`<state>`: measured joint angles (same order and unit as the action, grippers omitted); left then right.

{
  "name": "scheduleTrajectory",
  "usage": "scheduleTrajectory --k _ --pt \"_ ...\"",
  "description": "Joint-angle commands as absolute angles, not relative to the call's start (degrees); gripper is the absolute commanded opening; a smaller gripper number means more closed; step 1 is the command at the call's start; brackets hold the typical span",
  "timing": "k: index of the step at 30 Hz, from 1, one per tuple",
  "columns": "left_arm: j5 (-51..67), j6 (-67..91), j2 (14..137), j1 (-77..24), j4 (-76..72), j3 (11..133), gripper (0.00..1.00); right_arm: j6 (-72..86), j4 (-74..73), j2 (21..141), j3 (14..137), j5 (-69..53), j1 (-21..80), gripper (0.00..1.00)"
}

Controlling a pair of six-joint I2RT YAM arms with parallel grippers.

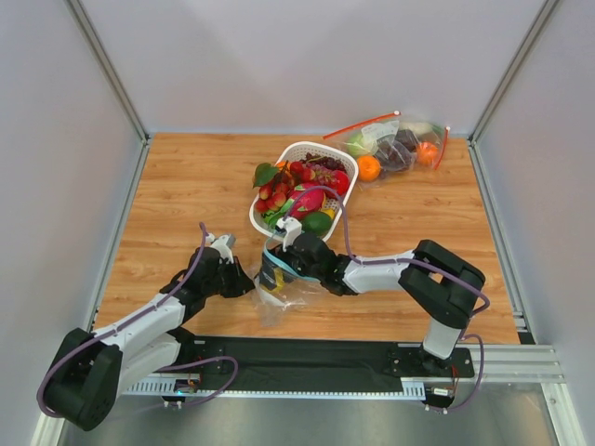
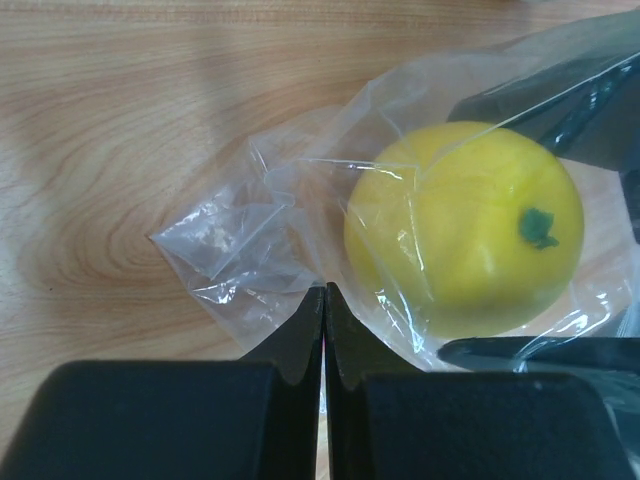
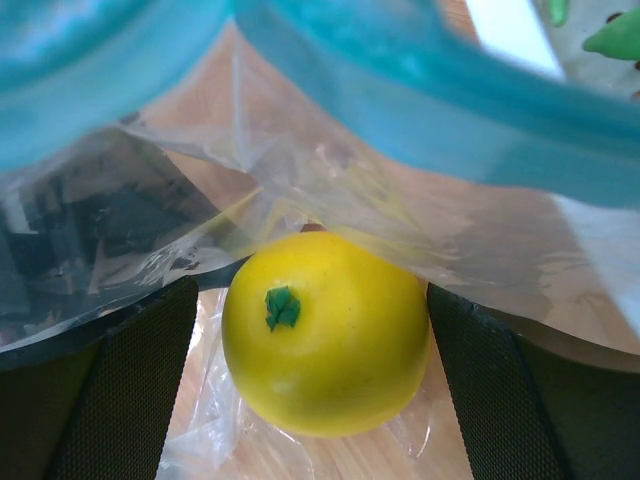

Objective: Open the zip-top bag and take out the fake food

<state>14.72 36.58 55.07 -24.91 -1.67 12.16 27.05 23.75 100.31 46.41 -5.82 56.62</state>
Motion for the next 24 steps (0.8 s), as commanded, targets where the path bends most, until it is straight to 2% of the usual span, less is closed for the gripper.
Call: scheduleTrajectory --k 1,6,9,10,12,13,16,24 --pt "16.3 34.7 53.9 -24.6 -3.6 13.2 0.0 24.7 25.3 102.4 49.4 -3.1 57.8 0.98" --pt "15.3 34.8 52.6 -24.7 -2.6 12.7 0.0 23.8 22.2 102.5 49.5 1.0 59.0 0.97" --pt "14.3 35.2 51.4 -24.6 -1.6 12.7 0.0 22.6 18.5 101.8 49.4 4.8 59.8 0.9" --pt "14.1 35.2 51.2 -24.6 -1.1 12.7 0.0 22.6 18.0 101.8 49.3 5.3 59.9 0.78" --pt "13.1 35.6 50.6 -24.6 -0.7 12.7 0.0 23.0 17.8 101.5 49.0 6.1 59.9 0.64" --pt "12.7 35.8 50.5 -24.7 -0.2 12.8 0.0 23.2 17.9 101.1 48.8 6.2 59.9 0.53" --pt "10.8 36.2 50.7 -24.7 2.4 13.7 0.0 23.3 17.7 100.0 48.6 6.2 59.9 0.41" --pt "6.6 37.2 51.9 -24.6 6.1 15.3 0.0 24.9 16.7 89.6 45.4 3.9 59.9 0.23"
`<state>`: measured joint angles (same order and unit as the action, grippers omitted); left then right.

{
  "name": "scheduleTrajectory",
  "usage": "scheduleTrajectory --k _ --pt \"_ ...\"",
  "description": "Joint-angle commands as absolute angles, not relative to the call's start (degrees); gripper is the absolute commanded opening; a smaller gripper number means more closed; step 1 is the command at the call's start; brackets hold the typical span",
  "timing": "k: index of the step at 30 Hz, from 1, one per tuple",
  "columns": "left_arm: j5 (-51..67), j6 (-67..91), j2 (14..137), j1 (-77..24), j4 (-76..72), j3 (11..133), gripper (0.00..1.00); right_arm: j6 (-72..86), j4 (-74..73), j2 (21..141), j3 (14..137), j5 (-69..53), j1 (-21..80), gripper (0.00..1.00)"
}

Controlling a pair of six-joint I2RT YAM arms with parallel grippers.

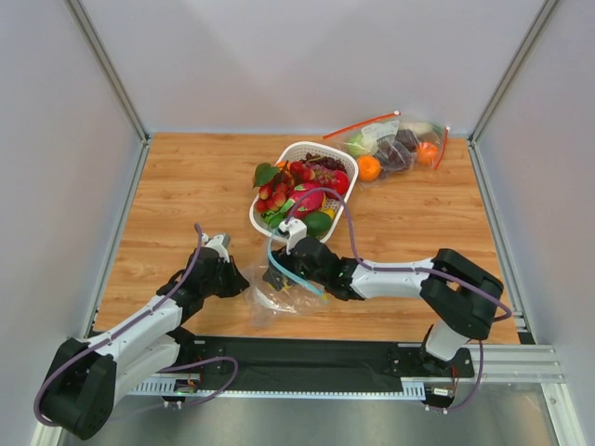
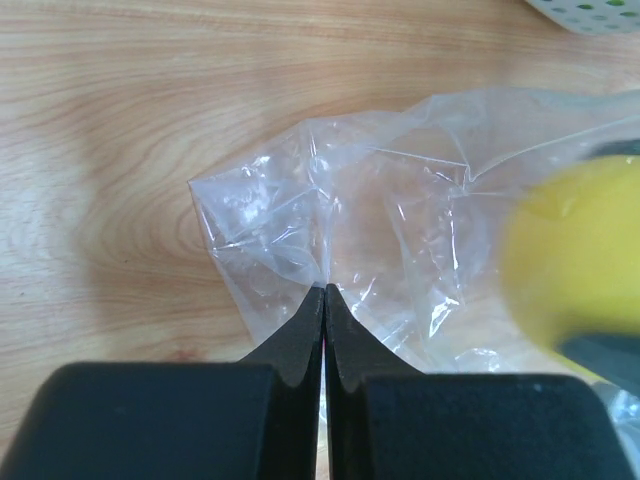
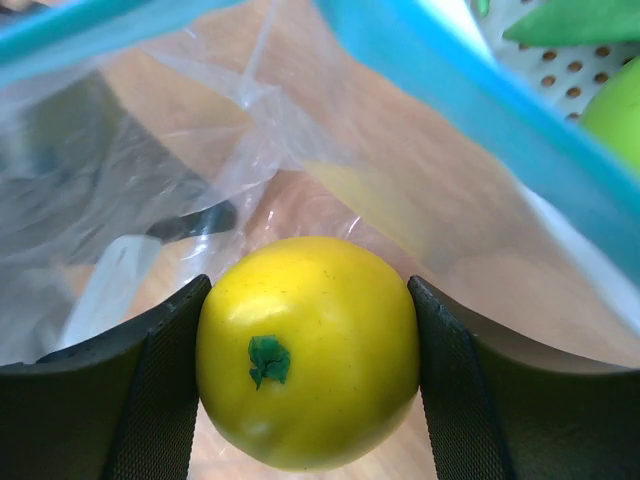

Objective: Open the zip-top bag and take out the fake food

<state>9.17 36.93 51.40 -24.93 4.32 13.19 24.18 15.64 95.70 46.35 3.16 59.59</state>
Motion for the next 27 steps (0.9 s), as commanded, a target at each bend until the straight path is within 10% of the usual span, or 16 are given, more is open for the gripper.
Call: scheduleTrajectory --k 1,27 --pt "6.4 37.3 52.0 -24.7 6.4 15.5 0.0 25.1 16.5 88.4 44.3 3.8 59.9 0.22" --pt "2.5 34.5 52.1 -23.0 13.4 20.1 0.0 13.4 -17.4 49.3 44.7 9.4 44.1 0.07"
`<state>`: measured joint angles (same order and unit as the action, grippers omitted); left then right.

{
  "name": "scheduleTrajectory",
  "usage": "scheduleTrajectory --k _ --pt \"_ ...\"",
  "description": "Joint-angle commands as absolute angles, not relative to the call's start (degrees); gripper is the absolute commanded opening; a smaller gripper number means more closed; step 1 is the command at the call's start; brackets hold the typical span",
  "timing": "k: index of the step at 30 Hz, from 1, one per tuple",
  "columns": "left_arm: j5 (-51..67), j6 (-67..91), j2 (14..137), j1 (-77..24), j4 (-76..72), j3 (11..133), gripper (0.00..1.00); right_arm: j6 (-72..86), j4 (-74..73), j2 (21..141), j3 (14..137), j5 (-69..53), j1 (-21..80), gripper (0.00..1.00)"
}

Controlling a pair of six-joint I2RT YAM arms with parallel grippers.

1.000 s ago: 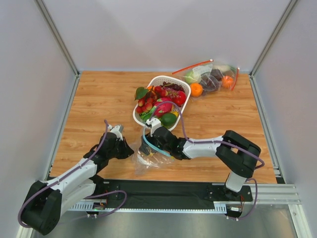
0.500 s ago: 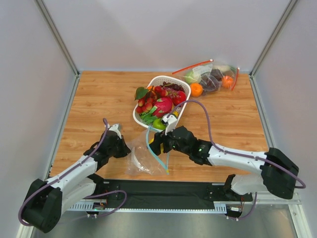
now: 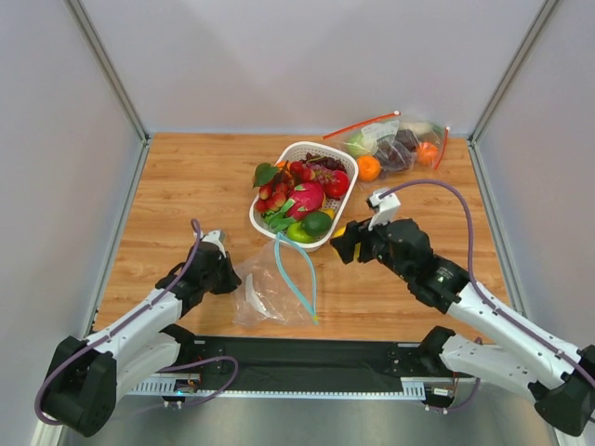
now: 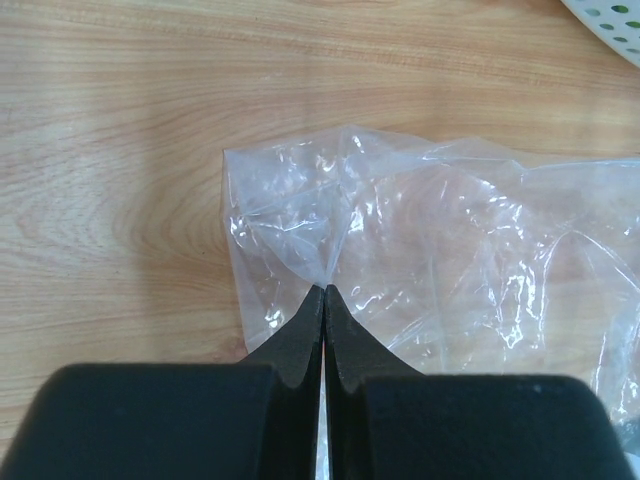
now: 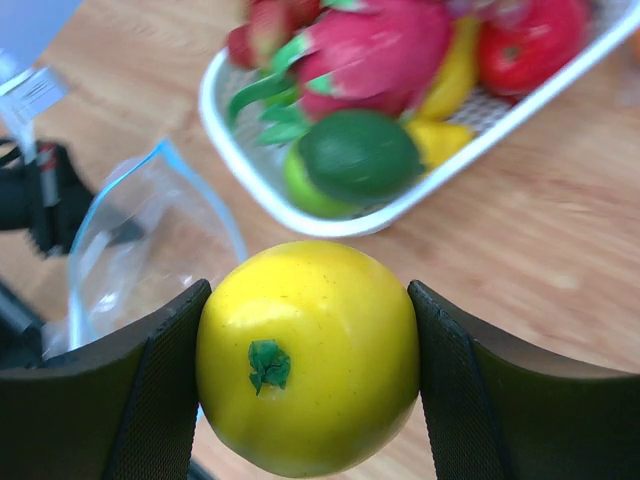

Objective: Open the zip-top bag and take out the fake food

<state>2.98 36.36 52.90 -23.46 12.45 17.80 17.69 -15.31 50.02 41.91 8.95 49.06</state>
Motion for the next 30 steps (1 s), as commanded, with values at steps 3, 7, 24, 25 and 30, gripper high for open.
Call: scheduleTrajectory --k 3,7,24,25,30 --pt "2.5 33.8 51.8 -23.0 14.3 20.5 0.0 11.7 -13.9 51.6 45.4 6.2 37.1 0.07" --pt "2.1 33.0 50.9 -22.9 15.3 20.7 0.0 10.8 -8.4 58.7 47.7 2.5 30.8 0.06" --pt "2.4 32.0 49.7 -22.9 16.9 21.1 0.0 9.5 6.5 89.7 63.5 -3.5 26.0 0.06" --pt "2.5 32.0 49.7 -22.9 16.9 21.2 0.0 9.4 6.7 90.5 64.2 -3.2 26.0 0.06" --pt "2.3 32.1 49.3 -22.9 17.3 21.1 0.0 9.2 6.9 93.9 65.5 -0.4 25.9 0.07"
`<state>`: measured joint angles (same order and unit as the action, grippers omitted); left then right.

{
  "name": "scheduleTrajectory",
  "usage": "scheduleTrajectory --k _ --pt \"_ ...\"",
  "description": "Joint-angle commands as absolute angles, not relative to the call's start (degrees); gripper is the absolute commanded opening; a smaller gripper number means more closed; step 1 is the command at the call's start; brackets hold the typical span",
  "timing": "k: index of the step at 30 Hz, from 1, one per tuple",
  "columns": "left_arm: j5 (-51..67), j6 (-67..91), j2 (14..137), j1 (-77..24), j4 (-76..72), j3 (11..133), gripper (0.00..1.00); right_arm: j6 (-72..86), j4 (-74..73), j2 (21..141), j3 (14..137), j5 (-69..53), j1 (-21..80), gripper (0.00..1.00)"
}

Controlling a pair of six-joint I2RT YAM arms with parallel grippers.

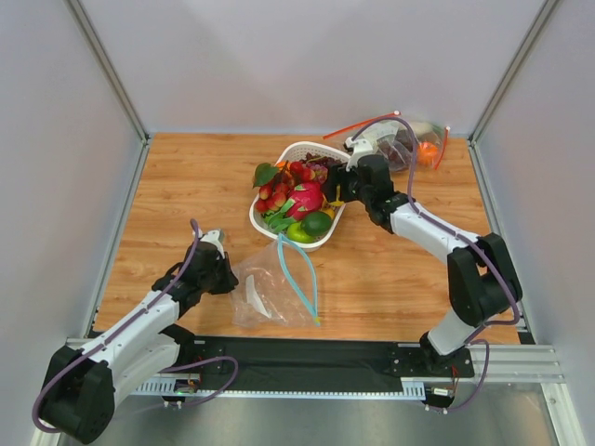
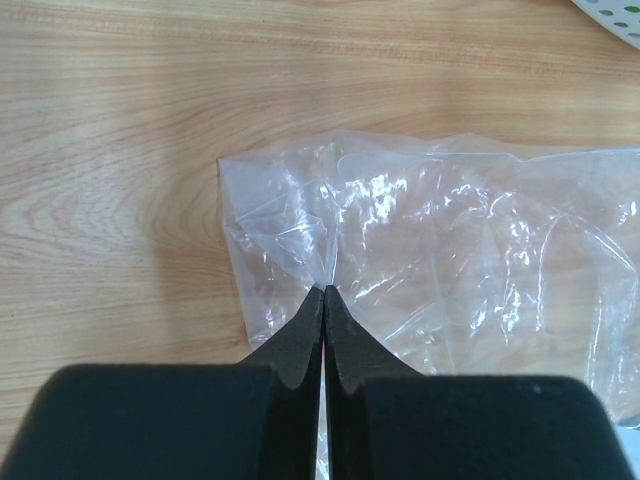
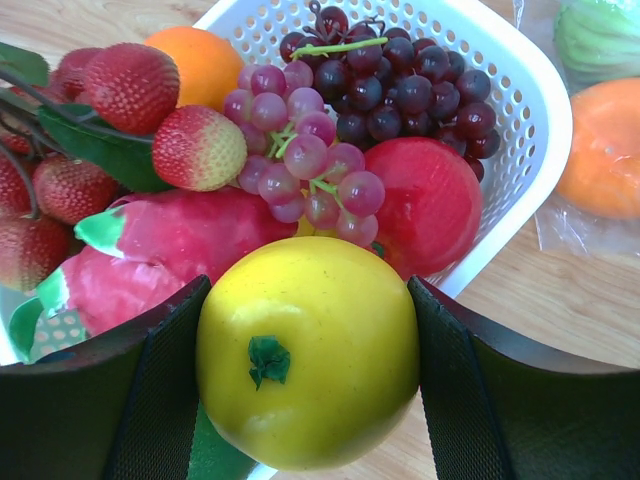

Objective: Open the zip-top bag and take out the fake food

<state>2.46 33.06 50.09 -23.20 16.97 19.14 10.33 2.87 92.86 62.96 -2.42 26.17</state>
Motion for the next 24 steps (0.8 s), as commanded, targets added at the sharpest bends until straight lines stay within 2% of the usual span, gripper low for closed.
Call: scheduleTrajectory --k 1,7,10,11,16,17,18,19,22,23,24 --pt "2.3 32.1 49.3 -22.9 17.4 20.9 0.0 9.2 6.9 94.2 65.4 -0.3 25.8 0.07" --pt "2.3 32.2 49.2 -22.9 17.8 21.0 0.0 10.2 7.8 95.6 65.0 -0.1 25.8 0.15" --pt "2.3 32.2 49.0 -22.9 18.0 21.0 0.0 10.3 8.3 96.0 64.7 -0.1 25.8 0.36" --pt "2.4 32.2 49.0 -22.9 18.0 20.9 0.0 10.3 8.6 96.2 64.6 -0.1 25.9 0.48" --pt "2.5 32.2 49.0 -22.9 18.0 21.0 0.0 10.5 9.6 96.0 64.2 -0.4 25.9 0.69" --pt "2.5 32.2 49.0 -22.9 18.0 21.0 0.0 10.5 9.6 95.9 64.2 -0.4 25.9 0.78" --pt "2.5 32.2 49.0 -22.9 17.9 21.0 0.0 10.5 9.8 95.9 64.2 -0.4 25.8 0.8" --pt "2.6 32.1 49.0 -22.9 17.9 20.9 0.0 10.5 9.8 96.1 64.2 -0.5 25.8 0.87" --pt "2.8 32.1 49.0 -22.9 18.0 21.0 0.0 10.7 10.4 96.2 64.3 -0.8 25.7 0.93" --pt "2.9 32.1 48.9 -22.9 18.0 20.9 0.0 11.1 10.5 96.2 64.2 -0.8 25.8 1.0" --pt "2.9 32.1 48.9 -22.9 18.0 21.0 0.0 11.2 10.6 96.2 64.2 -0.7 25.7 1.0"
